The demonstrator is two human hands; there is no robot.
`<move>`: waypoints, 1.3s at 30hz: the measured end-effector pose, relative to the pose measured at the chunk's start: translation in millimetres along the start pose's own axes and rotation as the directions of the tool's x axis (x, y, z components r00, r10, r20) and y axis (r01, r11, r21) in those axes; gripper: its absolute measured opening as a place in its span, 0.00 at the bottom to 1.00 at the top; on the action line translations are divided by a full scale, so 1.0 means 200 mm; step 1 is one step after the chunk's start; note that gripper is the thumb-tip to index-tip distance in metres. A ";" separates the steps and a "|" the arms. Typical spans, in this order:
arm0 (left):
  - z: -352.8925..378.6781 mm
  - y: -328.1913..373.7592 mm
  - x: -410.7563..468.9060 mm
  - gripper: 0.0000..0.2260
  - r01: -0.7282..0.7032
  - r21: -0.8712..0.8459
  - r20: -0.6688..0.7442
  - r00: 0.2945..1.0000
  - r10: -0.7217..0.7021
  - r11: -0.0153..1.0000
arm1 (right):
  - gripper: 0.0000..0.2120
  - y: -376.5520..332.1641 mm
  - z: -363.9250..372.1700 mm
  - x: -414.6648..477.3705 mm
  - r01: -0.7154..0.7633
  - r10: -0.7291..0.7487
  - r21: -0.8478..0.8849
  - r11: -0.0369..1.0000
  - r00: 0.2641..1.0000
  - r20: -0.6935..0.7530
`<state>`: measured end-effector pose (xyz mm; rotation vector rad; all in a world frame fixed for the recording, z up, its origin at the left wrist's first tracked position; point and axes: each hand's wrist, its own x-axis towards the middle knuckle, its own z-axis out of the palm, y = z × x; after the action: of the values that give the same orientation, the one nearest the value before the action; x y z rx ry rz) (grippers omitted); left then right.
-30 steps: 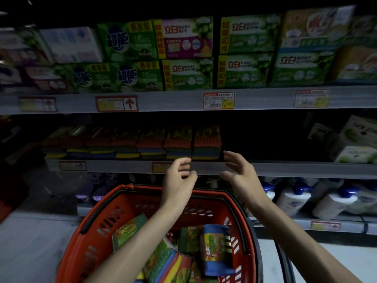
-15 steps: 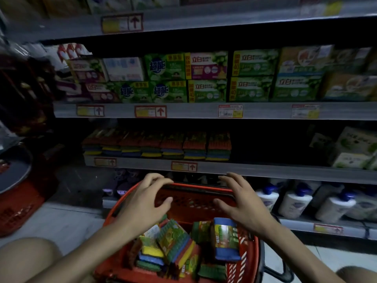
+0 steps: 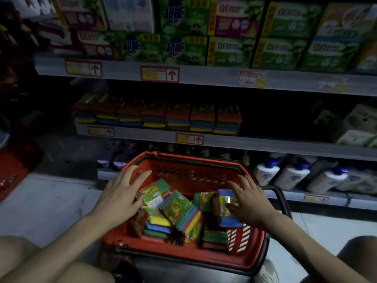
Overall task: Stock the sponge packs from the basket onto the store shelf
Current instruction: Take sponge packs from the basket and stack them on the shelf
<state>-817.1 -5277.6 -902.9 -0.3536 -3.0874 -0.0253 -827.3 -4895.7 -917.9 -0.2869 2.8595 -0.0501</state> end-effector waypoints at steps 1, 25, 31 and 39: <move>0.05 -0.04 -0.01 0.35 0.052 -0.004 0.018 0.998 -0.052 0.999 | 0.36 0.00 0.03 -0.01 -0.030 0.031 -0.022 0.999 0.999 0.045; 0.31 0.09 -0.03 0.34 0.286 0.053 -0.023 0.958 -0.285 0.957 | 0.27 0.23 0.28 -0.10 -0.029 -0.016 -0.236 0.971 0.982 -0.187; 0.32 0.27 0.05 0.37 0.321 -0.111 0.033 0.947 -0.319 0.941 | 0.31 0.46 0.31 -0.20 -0.101 0.058 -0.208 0.973 0.977 -0.203; 0.32 0.56 0.16 0.39 0.255 -0.104 0.087 0.965 -0.247 0.961 | 0.33 0.69 0.34 -0.34 -0.231 0.199 -0.097 0.968 0.945 -0.260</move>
<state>-824.1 -5160.5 -964.5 0.0385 -3.1895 -0.2010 -772.0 -4747.1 -973.7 0.0130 3.1312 0.1482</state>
